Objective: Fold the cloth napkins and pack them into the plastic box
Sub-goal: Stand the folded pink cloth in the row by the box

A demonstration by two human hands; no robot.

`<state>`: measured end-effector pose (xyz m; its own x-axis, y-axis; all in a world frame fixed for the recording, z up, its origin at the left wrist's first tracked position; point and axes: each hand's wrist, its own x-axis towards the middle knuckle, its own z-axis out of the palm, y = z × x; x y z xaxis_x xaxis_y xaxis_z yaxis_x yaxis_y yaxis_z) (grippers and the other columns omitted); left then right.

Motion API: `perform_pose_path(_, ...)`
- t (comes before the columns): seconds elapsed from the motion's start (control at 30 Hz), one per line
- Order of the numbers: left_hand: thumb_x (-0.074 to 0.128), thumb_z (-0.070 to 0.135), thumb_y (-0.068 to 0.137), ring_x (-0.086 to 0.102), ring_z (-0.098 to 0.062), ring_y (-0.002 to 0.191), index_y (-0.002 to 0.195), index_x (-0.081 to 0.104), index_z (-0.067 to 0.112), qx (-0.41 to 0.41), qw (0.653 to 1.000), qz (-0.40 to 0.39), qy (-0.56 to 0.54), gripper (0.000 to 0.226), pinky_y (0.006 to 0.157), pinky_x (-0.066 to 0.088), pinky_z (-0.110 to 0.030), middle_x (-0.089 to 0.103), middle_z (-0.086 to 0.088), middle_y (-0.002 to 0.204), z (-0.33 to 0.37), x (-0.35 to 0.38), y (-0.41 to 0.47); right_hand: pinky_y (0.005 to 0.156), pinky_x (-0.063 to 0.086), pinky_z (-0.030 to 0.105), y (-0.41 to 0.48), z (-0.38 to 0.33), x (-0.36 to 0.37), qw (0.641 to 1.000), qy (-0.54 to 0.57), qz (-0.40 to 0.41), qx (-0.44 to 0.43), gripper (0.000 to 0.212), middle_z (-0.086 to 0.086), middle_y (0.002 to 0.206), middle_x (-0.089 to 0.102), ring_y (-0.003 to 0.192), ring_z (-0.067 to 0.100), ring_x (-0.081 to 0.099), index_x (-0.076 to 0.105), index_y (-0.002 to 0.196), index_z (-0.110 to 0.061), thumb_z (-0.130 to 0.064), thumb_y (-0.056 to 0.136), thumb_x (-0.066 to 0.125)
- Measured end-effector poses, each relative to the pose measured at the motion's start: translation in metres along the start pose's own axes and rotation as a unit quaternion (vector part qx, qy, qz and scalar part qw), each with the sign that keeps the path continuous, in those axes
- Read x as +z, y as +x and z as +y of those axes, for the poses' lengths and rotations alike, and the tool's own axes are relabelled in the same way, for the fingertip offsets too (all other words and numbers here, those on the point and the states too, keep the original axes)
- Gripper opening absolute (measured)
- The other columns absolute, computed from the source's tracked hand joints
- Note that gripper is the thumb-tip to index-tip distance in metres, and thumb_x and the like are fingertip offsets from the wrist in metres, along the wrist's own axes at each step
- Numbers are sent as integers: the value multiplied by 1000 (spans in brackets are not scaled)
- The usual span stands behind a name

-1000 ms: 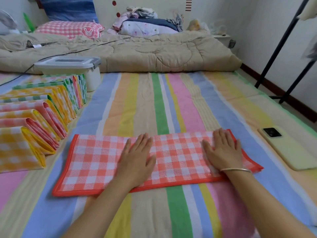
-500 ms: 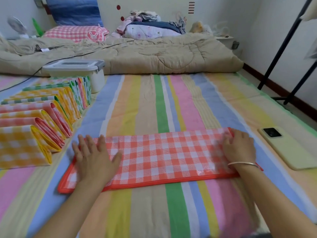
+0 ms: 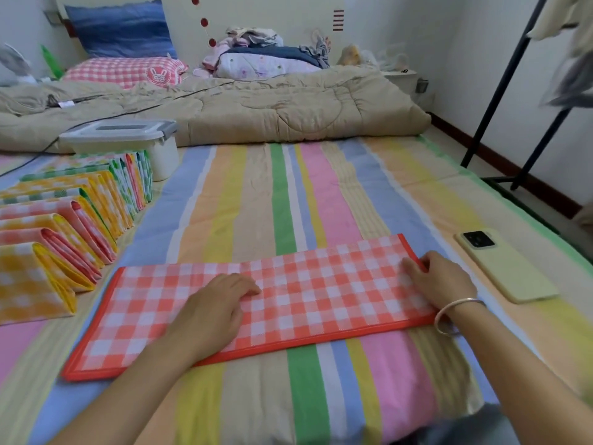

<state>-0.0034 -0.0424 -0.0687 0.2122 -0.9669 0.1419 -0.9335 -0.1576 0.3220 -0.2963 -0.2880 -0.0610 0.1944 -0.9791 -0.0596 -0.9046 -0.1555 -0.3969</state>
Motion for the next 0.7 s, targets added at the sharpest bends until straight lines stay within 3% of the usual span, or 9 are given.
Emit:
perform_pose_path(0.1,43,43,85,55,-11,104,102,61,34,-40,999,-8,7,26,84,50,-34,59,19,106,10,-7,-1,57,34,33,-9,3,-2,998,53,-21,-27,39,3,75,59,68,19,53,53,82,-12,-48,96,49)
perform_pose_path(0.17,51,63,86,50,-7,102,100,56,35,-55,997,-42,37,32,84,47,-30,54,19,104,24,-12,6,55,33,32,-16,6,-1,996,72,-27,-36,39,4,75,59,67,18,53,55,85,-8,-45,97,49)
perform_pose_path(0.37,66,46,87,39,-8,128,129,52,32,102,980,-171,31,46,104,41,-35,43,14,142,91,-6,49,62,40,34,-21,10,3,995,95,-29,-33,37,3,79,62,73,20,57,57,88,-9,-45,97,50)
perform_pose_path(0.47,66,58,85,33,-11,139,131,50,31,96,977,-179,62,56,104,41,-37,32,14,155,109,1,66,64,40,35,-23,10,4,994,105,-24,-31,38,3,79,62,74,21,58,58,88,-9,-45,97,49)
perform_pose_path(0.6,58,82,72,45,-16,124,116,47,32,46,983,-164,74,68,90,45,-40,50,12,137,117,16,76,64,42,36,-24,11,4,991,126,-22,-40,39,4,78,63,73,21,59,55,84,-11,-47,97,49)
perform_pose_path(0.7,62,86,65,47,-15,108,113,45,33,28,983,-164,71,73,73,36,-35,54,13,115,120,21,75,66,45,37,-24,13,3,986,159,-24,-48,41,4,77,63,73,22,60,56,83,-11,-49,97,48)
